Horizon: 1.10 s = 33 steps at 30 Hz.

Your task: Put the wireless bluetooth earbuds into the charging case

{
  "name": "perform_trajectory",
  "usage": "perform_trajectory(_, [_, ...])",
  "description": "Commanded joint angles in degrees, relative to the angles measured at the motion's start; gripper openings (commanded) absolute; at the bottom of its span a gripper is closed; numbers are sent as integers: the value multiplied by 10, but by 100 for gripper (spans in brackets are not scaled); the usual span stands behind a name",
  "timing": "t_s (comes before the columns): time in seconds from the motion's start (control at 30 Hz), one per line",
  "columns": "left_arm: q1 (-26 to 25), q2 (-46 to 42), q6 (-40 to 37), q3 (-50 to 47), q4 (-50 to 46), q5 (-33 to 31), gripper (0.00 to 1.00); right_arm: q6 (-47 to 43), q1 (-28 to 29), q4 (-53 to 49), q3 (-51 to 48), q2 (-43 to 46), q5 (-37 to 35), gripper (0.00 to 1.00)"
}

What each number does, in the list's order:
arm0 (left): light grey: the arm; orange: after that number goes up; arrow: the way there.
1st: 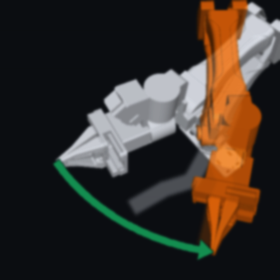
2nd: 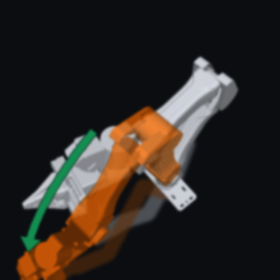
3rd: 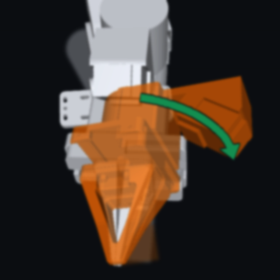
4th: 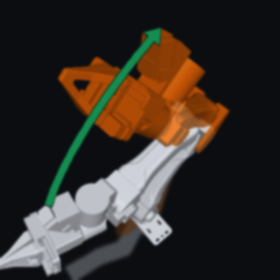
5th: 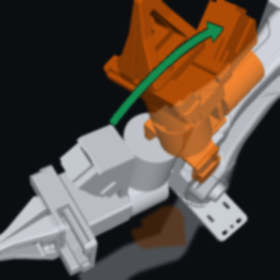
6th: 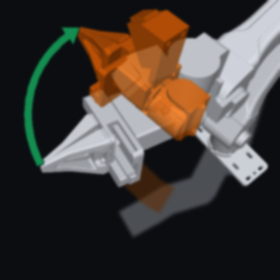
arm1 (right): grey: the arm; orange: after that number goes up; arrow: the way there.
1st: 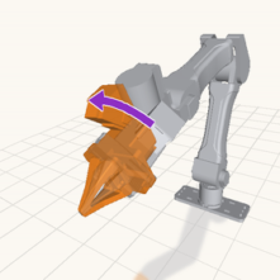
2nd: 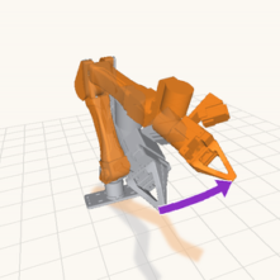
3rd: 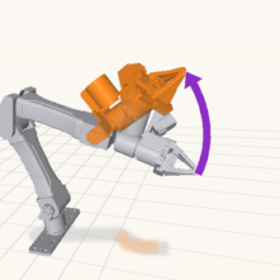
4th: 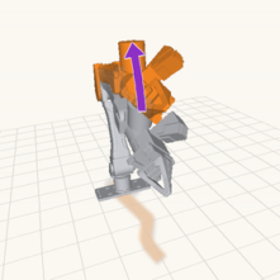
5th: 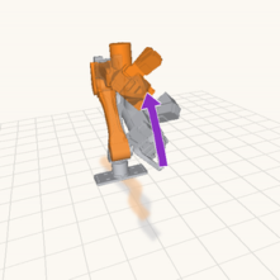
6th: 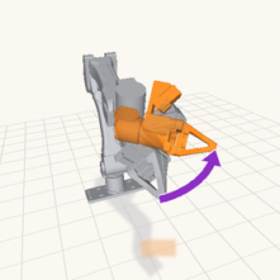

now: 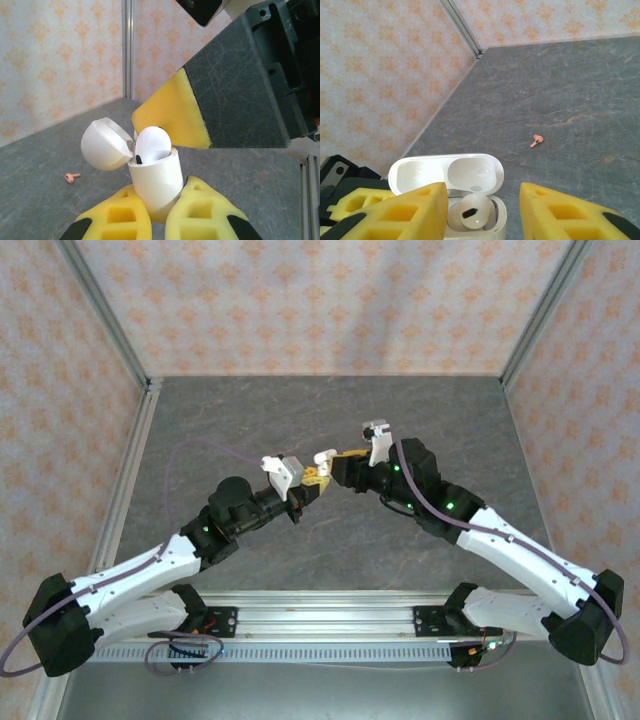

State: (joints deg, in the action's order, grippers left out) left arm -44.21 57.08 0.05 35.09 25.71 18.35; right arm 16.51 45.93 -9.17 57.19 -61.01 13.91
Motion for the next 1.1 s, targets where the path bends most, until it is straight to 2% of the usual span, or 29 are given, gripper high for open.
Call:
perform_trajectory(0.0, [4, -9, 3, -3, 45, -13, 0, 20, 9, -16, 27, -7, 34, 46])
perform_trajectory(0.13, [4, -12, 2, -5, 42, -14, 0, 33, 8, -24, 45, -16, 38, 49])
perform_trajectory(1.07, [4, -20, -6, -14, 16, -6, 0, 48, -4, -89, 111, -8, 39, 50])
